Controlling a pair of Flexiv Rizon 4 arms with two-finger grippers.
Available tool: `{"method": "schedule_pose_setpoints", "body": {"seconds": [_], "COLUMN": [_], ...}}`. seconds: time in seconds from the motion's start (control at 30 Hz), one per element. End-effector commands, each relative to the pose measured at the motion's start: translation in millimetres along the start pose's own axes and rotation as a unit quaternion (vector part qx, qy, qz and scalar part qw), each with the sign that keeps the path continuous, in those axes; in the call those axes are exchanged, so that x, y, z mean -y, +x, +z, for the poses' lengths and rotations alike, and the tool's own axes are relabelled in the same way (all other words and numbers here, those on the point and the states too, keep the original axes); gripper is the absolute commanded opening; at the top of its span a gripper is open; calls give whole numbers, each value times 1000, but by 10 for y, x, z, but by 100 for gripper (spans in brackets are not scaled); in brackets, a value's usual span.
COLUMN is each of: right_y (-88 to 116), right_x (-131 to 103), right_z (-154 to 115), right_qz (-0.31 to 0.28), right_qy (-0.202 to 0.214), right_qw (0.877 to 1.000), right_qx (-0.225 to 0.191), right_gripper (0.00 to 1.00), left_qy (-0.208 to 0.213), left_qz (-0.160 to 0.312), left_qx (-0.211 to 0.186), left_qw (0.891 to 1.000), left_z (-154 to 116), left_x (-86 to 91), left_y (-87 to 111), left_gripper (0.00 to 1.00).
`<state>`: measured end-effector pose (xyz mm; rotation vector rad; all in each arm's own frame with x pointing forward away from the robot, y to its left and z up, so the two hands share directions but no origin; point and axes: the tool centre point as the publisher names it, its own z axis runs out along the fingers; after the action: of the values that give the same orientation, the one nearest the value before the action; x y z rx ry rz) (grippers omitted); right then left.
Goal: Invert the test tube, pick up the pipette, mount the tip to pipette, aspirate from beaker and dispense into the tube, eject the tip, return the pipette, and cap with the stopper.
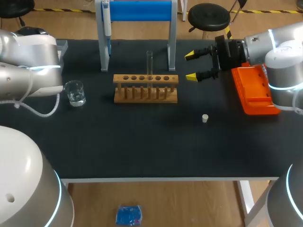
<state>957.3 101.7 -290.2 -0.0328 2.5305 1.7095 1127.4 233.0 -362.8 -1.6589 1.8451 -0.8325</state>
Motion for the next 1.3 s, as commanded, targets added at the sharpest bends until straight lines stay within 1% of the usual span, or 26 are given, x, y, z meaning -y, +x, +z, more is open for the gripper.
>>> {"method": "schedule_pose_setpoints", "body": {"seconds": [0.03, 0.23, 0.3, 0.47, 0.7, 0.77, 0.83, 1.3], "right_y": [-7, -7, -7, -7, -7, -7, -7, -7], "right_x": [5, 5, 5, 5, 5, 5, 5, 5], "right_z": [-5, -5, -5, -5, -5, -5, -5, -5], "right_qz": [0, 0, 0, 0, 0, 0, 0, 0], "right_qy": [0, 0, 0, 0, 0, 0, 0, 0], "right_qw": [1000, 1000, 1000, 1000, 1000, 1000, 1000, 1000], "right_qx": [-2, -2, -2, -2, -2, -2, -2, -2], "right_gripper": [100, 100, 100, 100, 100, 100, 100, 100], "left_qy": [-5, -8, -9, -11, -14, -14, -15, -14], "left_qz": [1, 2, 2, 1, -1, -1, -1, -4], "left_qx": [1, 2, 2, 4, 6, 6, 6, 10], "left_qw": [1000, 1000, 1000, 1000, 1000, 1000, 1000, 1000], "left_z": [12, 32, 36, 46, 55, 56, 57, 39], "left_x": [13, 6, 3, -8, -21, -24, -26, -52], "left_y": [6, 7, 6, -1, -10, -11, -12, -24], "left_gripper": [30, 29, 25, 22, 14, 8, 0, 0]}}
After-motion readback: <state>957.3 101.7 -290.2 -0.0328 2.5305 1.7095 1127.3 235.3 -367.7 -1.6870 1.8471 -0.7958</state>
